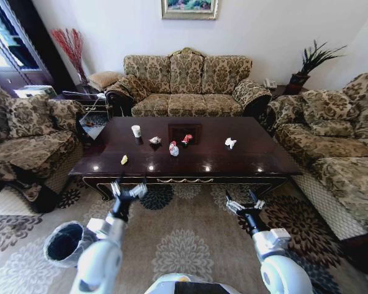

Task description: Move to the front of the table and place the trash on the table into the trash bin.

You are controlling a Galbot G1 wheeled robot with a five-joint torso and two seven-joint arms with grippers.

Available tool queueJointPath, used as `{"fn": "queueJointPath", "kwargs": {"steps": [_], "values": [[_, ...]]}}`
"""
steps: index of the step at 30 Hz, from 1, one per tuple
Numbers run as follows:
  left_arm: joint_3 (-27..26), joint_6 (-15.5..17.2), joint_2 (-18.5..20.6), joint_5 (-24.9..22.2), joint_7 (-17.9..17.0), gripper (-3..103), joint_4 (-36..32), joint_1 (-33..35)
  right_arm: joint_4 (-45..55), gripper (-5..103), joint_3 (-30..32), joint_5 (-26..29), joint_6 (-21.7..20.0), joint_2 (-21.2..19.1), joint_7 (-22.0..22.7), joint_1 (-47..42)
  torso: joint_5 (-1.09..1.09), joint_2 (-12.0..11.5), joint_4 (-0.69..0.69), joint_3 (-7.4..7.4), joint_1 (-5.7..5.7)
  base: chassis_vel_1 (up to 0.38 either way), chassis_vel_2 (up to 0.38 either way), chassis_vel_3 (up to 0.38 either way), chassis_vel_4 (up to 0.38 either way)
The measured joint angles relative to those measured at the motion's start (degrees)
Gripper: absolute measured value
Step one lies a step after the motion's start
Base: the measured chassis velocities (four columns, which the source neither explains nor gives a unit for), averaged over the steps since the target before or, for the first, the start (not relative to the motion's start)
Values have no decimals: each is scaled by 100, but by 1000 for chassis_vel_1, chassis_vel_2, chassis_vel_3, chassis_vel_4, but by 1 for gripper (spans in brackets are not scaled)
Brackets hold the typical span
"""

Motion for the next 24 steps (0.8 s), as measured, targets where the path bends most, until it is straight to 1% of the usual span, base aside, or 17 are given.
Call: {"fn": "queueJointPath", "kwargs": {"steps": [3,4,5,7,8,9,11,14,15,17,18,19,21,22,23,24], "values": [[-133,16,34,-96,-10,96,-289,-7,92,100,87,126,-22,-124,0,23,-2,0,-1,0,0,0,0,0,0],[-133,16,34,-96,-10,96,-289,-7,92,100,87,126,-22,-124,0,23,-2,0,-1,0,0,0,0,0,0],[-201,28,61,-132,-11,96,-368,-15,79,100,125,126,-19,-168,-2,9,-1,0,0,0,0,0,0,0,0],[-467,65,184,-196,-9,96,-499,-29,36,100,267,158,-5,-309,-4,-20,-2,0,-1,0,0,0,0,0,0],[-650,43,280,-198,29,96,-488,-30,-17,100,374,179,21,-401,8,-2,-2,0,-1,0,0,0,0,0,0],[-650,43,280,-198,29,96,-488,-30,-17,100,374,179,21,-401,8,-2,-2,0,-1,0,0,0,0,0,0],[-878,-65,432,-212,89,96,-345,-26,-146,100,553,204,94,-511,22,107,-2,0,1,0,0,0,0,0,0],[-973,-124,508,-314,92,96,-211,-22,-175,100,548,297,76,-488,-16,136,-3,-1,1,0,1,0,0,0,0],[-949,-124,499,-387,69,96,-186,-22,-175,100,471,323,75,-441,-15,114,-4,-1,1,1,2,0,0,0,0],[-708,-70,373,-612,-132,95,-217,-15,-221,100,187,271,129,-214,-1,-6,-3,-1,0,0,1,0,0,0,0],[-708,-70,373,-612,-132,95,-217,-15,-221,100,187,271,129,-214,-1,-6,-3,-1,0,0,1,0,0,0,0],[-498,-8,255,-775,-243,94,-318,11,-294,100,73,173,326,-84,-37,-41,-4,0,-2,0,1,0,0,0,0],[-200,69,95,-947,-248,92,-476,63,-449,100,-10,74,730,32,-99,-23,1,0,-1,0,1,0,0,0,0],[-121,69,42,-904,-232,92,-485,61,-486,100,-11,102,857,30,-93,-7,-1,0,0,0,1,0,0,0,0],[-121,69,42,-904,-232,92,-485,61,-486,100,-11,102,857,30,-93,-7,-1,0,0,0,1,0,0,0,0],[-150,19,39,-730,-213,92,-411,35,-489,100,12,185,874,-15,-46,-17,0,0,1,0,1,0,0,0,0]]}}
